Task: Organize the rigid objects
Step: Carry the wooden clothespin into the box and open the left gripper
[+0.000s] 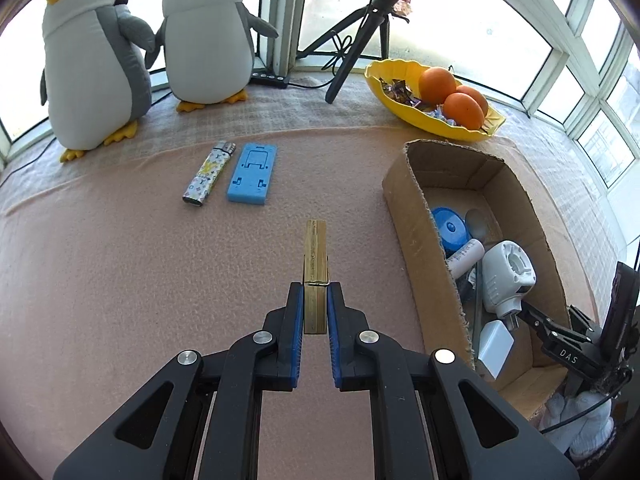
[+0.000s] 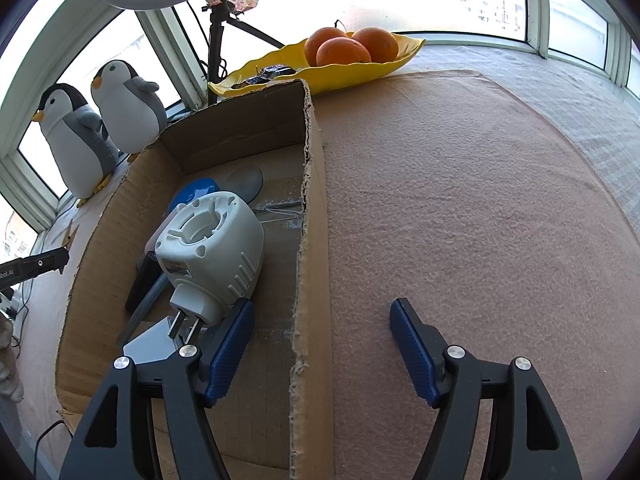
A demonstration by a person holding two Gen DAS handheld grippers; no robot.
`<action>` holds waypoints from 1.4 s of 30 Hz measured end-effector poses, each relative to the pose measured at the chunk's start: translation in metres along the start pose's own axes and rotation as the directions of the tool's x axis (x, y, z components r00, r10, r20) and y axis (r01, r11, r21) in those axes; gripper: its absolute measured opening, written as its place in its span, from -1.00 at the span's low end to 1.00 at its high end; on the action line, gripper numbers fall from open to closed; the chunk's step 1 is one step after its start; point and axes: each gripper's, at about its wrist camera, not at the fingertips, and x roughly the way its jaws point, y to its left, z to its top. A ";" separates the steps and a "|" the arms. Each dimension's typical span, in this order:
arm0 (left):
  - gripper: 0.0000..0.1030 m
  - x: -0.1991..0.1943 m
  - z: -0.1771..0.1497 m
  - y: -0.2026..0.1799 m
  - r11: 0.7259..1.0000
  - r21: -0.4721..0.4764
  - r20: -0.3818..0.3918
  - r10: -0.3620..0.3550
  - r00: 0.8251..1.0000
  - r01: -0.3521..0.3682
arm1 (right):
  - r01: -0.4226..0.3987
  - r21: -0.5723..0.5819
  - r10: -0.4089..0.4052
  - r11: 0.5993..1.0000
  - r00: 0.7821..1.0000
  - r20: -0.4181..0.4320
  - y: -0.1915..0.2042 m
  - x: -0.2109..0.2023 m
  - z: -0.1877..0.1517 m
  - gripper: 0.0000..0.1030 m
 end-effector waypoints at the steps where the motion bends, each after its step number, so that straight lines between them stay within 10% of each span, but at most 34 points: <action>1: -0.81 -0.001 0.003 -0.007 1.000 0.018 0.005 -0.007 1.000 0.007 | 0.002 -0.001 -0.002 1.000 1.000 -0.001 0.000 0.000 0.000 0.30; 42: -0.80 0.036 0.038 -0.123 0.969 0.238 -0.035 -0.062 0.997 0.068 | 0.022 -0.012 -0.022 1.000 1.000 -0.009 -0.002 0.002 0.000 0.32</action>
